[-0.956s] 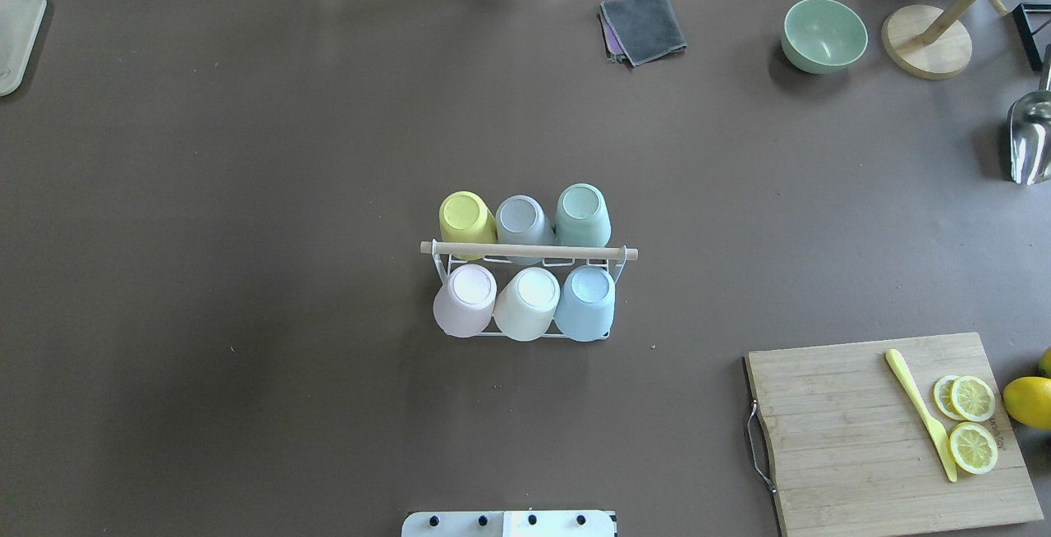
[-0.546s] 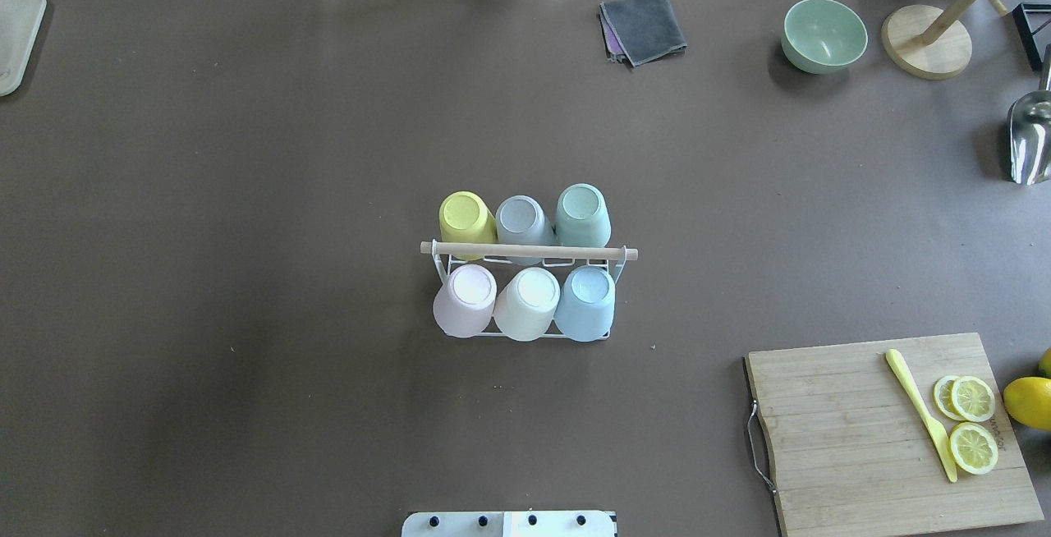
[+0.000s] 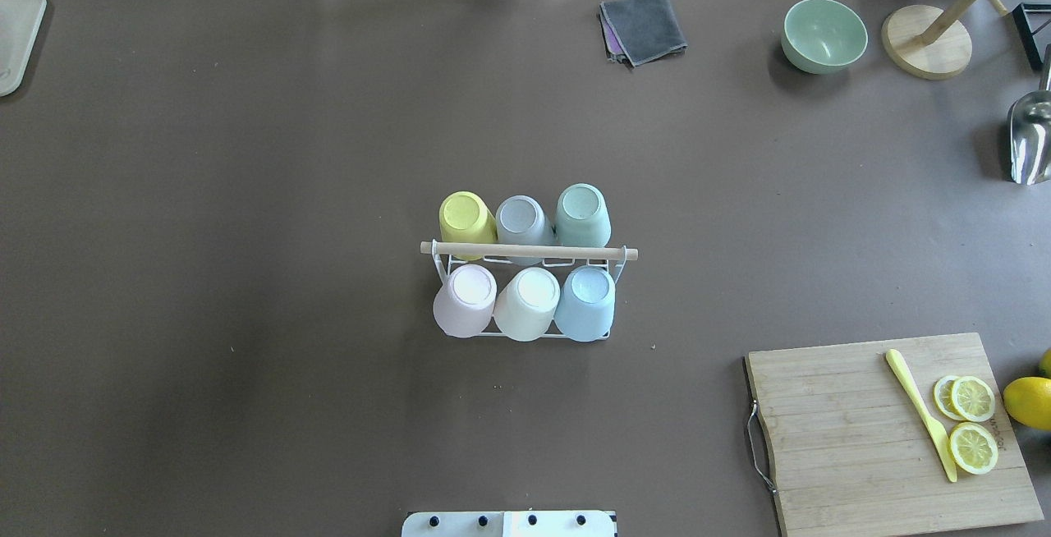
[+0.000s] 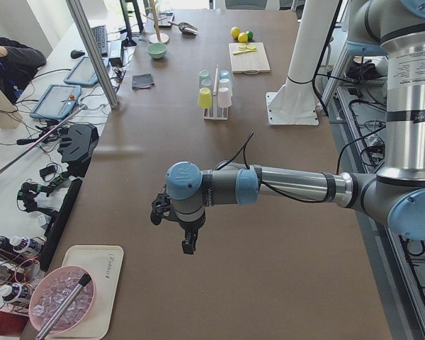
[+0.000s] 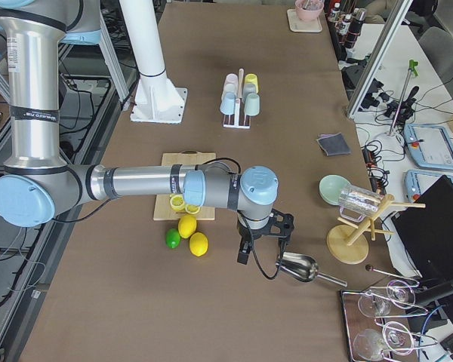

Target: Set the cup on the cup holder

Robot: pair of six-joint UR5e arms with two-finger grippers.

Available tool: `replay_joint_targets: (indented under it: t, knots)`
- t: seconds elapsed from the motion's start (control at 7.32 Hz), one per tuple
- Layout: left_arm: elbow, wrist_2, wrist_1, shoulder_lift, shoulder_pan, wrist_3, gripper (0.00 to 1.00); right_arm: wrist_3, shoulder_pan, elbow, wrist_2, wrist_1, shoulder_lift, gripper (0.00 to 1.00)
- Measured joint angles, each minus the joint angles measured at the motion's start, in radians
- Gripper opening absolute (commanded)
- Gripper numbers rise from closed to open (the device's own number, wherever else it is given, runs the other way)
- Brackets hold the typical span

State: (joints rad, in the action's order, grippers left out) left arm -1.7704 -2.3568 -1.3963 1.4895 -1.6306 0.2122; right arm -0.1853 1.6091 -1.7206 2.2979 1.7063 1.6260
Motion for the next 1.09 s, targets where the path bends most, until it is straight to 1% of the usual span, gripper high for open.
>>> replay_joint_targets:
  t: [0.27, 0.41, 0.55, 1.09]
  knots:
    - [-0.079, 0.002, 0.030, -0.027, -0.061, 0.009, 0.99, 0.000, 0.000, -0.001, 0.000, 0.000, -0.001, 1.00]
    - [-0.098, 0.002, 0.032, -0.040, -0.078, 0.010, 0.99, -0.001, 0.000, -0.001, 0.000, 0.000, -0.001, 1.00]
    - [-0.101, 0.001, 0.032, -0.045, -0.084, 0.009, 0.99, -0.001, 0.000, -0.002, 0.000, 0.000, -0.001, 1.00]
    - [-0.059, -0.001, 0.006, -0.046, -0.084, 0.009, 0.99, 0.001, 0.000, -0.001, 0.000, -0.001, -0.002, 1.00]
